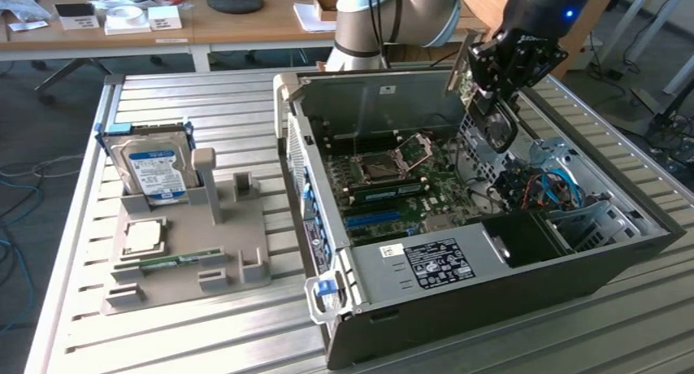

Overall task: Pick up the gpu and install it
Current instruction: 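Pick up the gpu and move the gpu toward the slot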

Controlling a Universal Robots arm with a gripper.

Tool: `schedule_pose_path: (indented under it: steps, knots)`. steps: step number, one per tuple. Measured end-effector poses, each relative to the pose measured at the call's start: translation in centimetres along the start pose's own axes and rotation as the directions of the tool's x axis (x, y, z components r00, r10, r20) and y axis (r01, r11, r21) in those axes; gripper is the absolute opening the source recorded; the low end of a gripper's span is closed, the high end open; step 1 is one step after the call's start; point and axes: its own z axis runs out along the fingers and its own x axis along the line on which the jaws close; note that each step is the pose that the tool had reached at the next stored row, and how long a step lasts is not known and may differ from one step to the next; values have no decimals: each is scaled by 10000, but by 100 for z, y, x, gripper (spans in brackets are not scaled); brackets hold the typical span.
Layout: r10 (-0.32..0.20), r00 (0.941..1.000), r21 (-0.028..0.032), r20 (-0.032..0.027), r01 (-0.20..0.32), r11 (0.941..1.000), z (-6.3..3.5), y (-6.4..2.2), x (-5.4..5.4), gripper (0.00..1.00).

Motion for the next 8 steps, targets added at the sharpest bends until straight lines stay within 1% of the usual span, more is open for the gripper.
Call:
schedule_pose_path:
  steps: [3,8]
  knots:
    - [0,10000,-5,1,0,10000,13,-1,0,27]
    - [0,10000,-5,1,0,10000,67,-5,1,27]
